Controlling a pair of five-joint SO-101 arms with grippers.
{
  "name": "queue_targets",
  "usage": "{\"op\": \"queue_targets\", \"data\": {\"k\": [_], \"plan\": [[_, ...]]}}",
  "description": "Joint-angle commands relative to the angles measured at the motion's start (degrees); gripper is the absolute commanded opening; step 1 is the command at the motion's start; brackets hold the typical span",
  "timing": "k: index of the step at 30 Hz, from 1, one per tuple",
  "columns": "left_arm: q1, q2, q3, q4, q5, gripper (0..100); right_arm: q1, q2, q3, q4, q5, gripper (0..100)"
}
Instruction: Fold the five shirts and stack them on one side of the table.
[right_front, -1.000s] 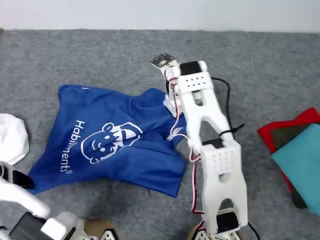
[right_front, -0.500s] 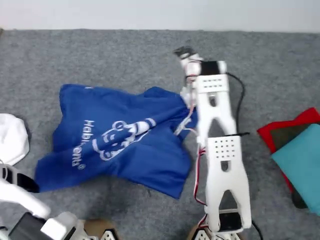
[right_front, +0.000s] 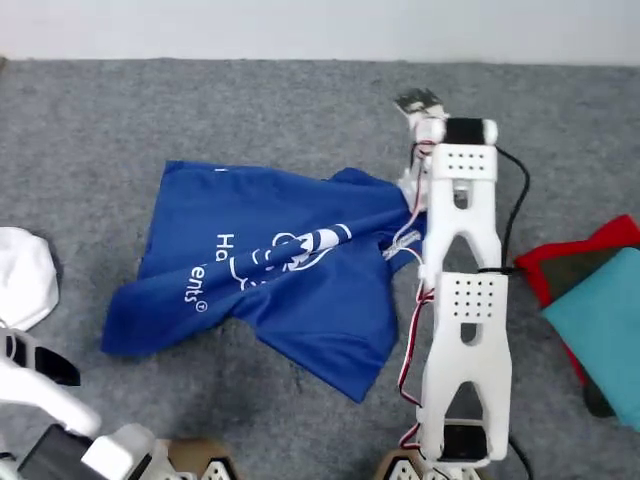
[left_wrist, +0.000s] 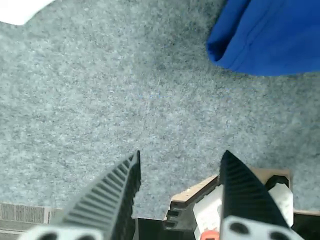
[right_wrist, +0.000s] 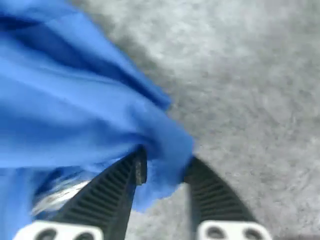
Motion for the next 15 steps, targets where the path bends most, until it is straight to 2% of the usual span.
{"op": "queue_targets", "data": {"k": [1, 4, 7, 15], "plan": [[0.6, -2.1, -0.3, 1.3, -0.3, 25, -2.9, -11.3, 1.5, 2.4, 0.4, 30.1], [0.6, -2.1, -0.3, 1.4, -0.3, 25, -3.2, -16.5, 1.3, 1.5, 0.4, 32.7], [0.6, -2.1, -0.3, 1.4, -0.3, 25, -2.4, -18.2, 1.7, -4.4, 0.4, 32.5], [0.2, -2.3, -0.3, 1.6, -0.3, 25, -3.5, -5.3, 1.5, -14.1, 0.4, 32.5]]}}
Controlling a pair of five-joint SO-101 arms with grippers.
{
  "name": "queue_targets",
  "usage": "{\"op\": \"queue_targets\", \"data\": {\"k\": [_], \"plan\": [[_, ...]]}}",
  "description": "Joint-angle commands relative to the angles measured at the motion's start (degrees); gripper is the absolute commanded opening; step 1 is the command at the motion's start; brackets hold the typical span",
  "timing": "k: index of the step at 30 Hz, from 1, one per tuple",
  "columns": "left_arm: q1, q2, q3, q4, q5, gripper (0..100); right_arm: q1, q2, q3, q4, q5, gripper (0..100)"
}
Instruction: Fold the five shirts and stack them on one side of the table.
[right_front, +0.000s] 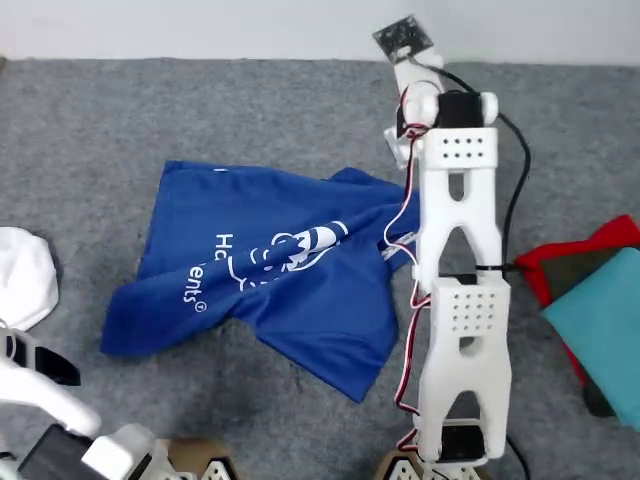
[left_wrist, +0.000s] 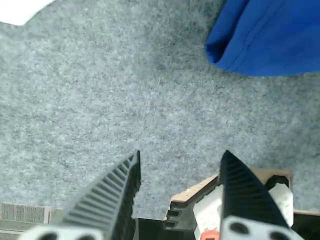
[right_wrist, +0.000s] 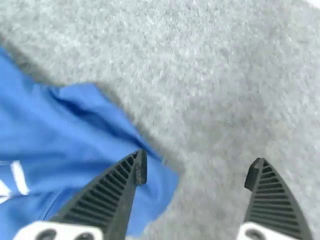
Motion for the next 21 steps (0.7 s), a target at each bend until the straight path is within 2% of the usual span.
{"op": "queue_targets", "data": {"k": [1, 6, 14, 21], "plan": [[0.2, -2.5, -0.3, 1.6, -0.3, 25, -0.6, 5.6, -0.6, -2.7, 0.3, 32.5], [0.1, -2.6, -0.3, 1.6, -0.3, 25, -0.7, 12.3, -0.6, -1.2, 0.4, 32.4], [0.5, -2.2, -0.2, 1.6, 0.0, 25, -5.8, 11.7, 0.0, 14.5, 0.5, 24.1], [0.3, -2.2, -0.1, 1.6, -0.1, 25, -8.0, 5.8, 19.9, 14.0, 0.6, 19.0]]}}
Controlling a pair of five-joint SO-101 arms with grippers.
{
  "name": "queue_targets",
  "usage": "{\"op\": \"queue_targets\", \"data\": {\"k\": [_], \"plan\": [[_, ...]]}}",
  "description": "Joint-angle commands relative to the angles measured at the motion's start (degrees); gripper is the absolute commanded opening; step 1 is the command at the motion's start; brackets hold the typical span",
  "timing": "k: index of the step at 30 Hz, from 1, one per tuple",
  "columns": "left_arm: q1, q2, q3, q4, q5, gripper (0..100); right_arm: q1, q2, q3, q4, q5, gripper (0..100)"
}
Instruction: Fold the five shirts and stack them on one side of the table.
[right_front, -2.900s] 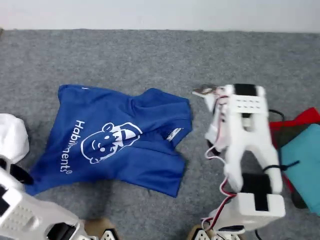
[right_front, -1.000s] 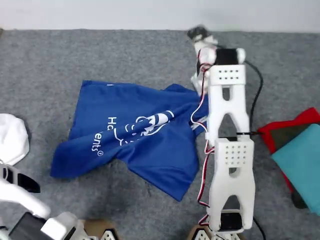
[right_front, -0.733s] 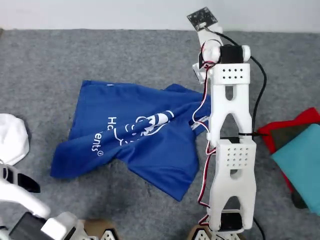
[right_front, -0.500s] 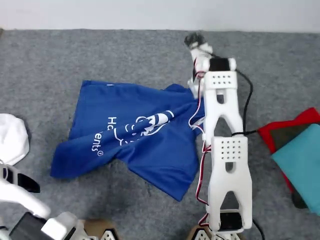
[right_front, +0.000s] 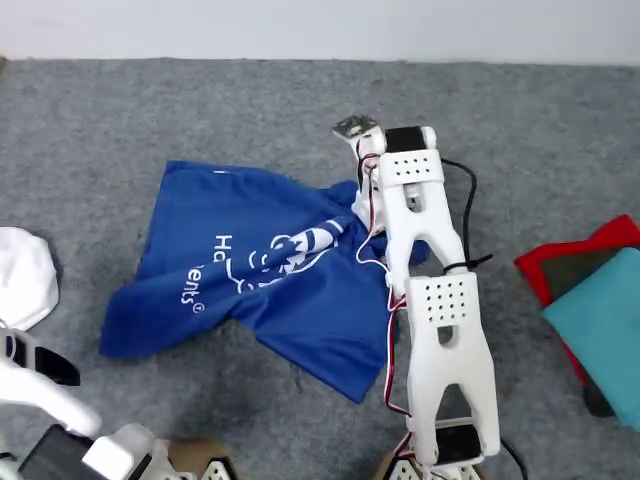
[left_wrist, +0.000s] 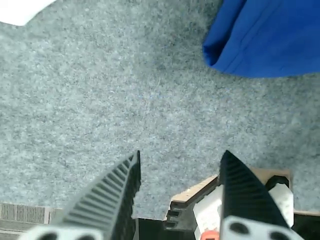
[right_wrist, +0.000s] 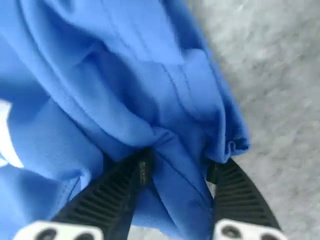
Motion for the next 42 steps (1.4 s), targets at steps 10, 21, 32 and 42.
{"op": "queue_targets", "data": {"k": [10, 21, 32, 42], "plan": [[0.2, -2.5, 3.1, 1.6, -0.2, 25, -1.2, -12.5, 13.1, 2.7, 0.2, 19.0], [0.2, -2.5, 2.9, 1.6, -0.3, 25, -0.9, -22.5, 13.1, -0.4, 0.4, 19.1], [0.1, -2.5, 2.9, 1.6, -0.3, 25, 0.0, -12.7, 13.0, -13.7, 0.4, 19.1], [0.1, -2.5, 2.9, 1.6, -0.3, 25, 2.5, -7.1, 13.0, -13.5, 0.4, 18.1]]}}
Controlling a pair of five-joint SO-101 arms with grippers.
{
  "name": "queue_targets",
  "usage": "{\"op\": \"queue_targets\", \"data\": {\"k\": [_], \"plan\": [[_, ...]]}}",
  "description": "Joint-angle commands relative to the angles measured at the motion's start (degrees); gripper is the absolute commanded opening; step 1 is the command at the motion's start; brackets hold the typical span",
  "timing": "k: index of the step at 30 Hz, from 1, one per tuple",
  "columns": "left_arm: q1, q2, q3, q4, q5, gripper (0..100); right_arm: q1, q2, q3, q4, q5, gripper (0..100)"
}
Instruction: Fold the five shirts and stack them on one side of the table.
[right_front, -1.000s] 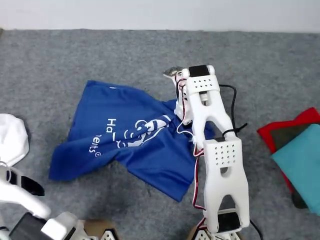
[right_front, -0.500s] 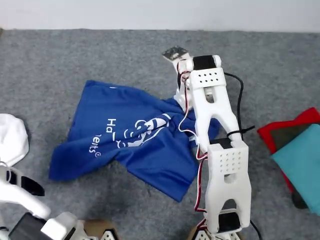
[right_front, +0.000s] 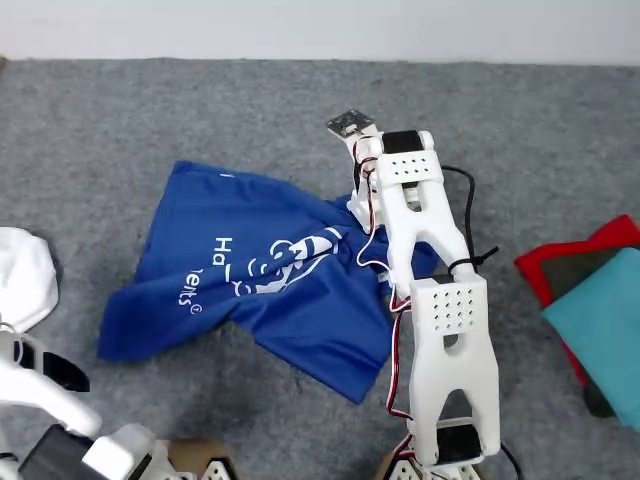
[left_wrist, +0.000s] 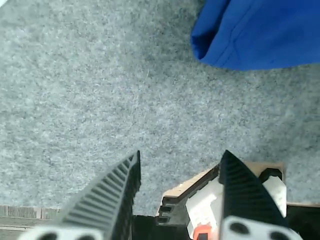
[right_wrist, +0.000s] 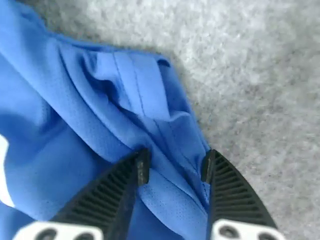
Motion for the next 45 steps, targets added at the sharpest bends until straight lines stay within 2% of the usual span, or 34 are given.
{"op": "queue_targets", "data": {"k": [1, 5, 6, 14, 21, 27, 29, 34, 36, 41, 45], "plan": [[0.1, -2.4, -0.2, 1.6, -0.3, 25, 2.2, 0.4, 0.0, -0.5, 0.4, 16.0], [0.1, -2.4, -0.1, 1.6, -0.3, 25, 2.1, 0.4, 0.0, -0.7, 3.8, 0.0], [0.1, -2.4, -0.1, 1.6, -0.3, 25, 2.2, 0.4, 0.0, -0.5, 4.2, 2.3], [0.1, -2.4, -0.1, 1.6, -0.3, 25, 4.4, 0.1, -0.2, -0.9, 4.5, 0.9], [0.1, -2.4, -0.1, 1.6, 0.1, 25, 7.6, 0.7, -12.2, 0.1, 4.5, 0.9], [0.1, -2.4, 0.0, 1.7, 0.1, 15, 7.8, 0.9, -20.7, -2.8, 4.5, 0.8], [0.1, -2.4, 0.0, 1.7, 0.1, 13, 7.7, 0.9, -21.5, -6.0, 4.5, 1.5], [0.1, -2.4, 0.0, 1.7, 0.1, 13, 8.0, 1.5, -21.5, -15.3, 4.5, 15.4], [0.0, -2.4, 0.0, 1.7, 0.1, 13, 8.1, 2.0, -21.8, -16.1, 4.5, 17.3], [0.0, -2.4, 0.0, 1.7, 0.1, 13, 8.9, 1.8, -22.2, -11.9, 4.3, 17.7], [0.0, -2.4, 0.0, 1.7, 0.1, 13, 8.5, 0.0, -25.8, 2.1, 4.1, 17.7]]}}
